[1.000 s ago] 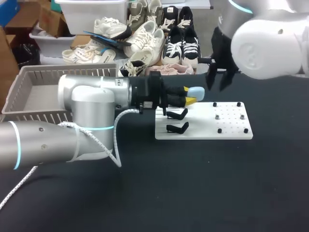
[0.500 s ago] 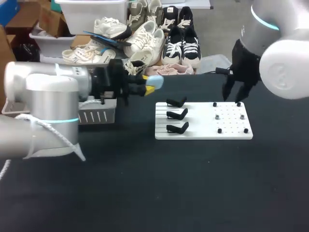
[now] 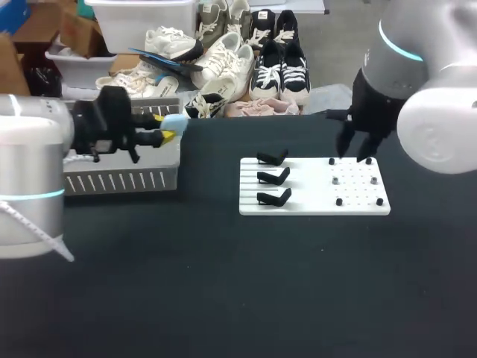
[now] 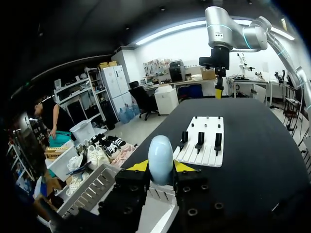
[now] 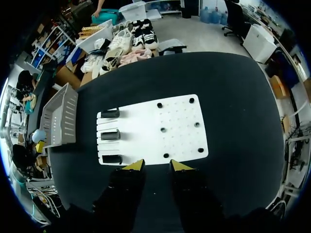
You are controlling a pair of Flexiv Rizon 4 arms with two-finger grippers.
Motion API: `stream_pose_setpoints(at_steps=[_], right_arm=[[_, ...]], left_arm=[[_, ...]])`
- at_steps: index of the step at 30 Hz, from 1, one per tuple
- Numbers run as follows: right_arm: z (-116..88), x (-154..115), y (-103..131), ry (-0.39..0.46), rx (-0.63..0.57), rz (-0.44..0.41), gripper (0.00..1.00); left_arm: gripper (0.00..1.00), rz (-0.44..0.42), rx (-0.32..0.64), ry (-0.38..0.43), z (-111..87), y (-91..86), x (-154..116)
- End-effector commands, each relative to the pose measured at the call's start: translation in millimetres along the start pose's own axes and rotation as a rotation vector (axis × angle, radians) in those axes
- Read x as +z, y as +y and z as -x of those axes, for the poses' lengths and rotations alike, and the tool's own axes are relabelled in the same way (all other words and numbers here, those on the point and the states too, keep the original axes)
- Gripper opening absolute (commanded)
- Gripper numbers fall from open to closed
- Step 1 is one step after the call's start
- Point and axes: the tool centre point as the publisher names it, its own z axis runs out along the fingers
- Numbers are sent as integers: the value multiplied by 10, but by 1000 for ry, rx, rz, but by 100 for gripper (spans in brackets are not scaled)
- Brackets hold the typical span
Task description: Pick up each earbud case from the left stands, insert the matching earbuds, close the lid, and place the case in the box.
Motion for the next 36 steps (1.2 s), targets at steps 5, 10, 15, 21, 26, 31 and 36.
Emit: stream_pose_setpoints(at_steps=[5,10,15,21,26,31,36], right_arm=[[62,14,150,15,6,-19,29],[61,17,199,22,14,-24,29],[5,43,215,37,34,-27,29],[-96,41,176,46,64,-35,29],[-157,46,158,50,79,-40,29],[-175,50,160,51,84,-40,29],[-126,23,154,37,75,-41,30]], left_arm=[[0,98,-48,5,-271,196,-99],[0,55,-78,42,-438,338,44],[0,26,-108,114,-609,481,186],[0,0,-132,151,-740,705,242],[27,-13,-153,165,-837,836,255],[100,-29,-155,165,-834,892,229],[100,-42,-125,10,-615,828,163]])
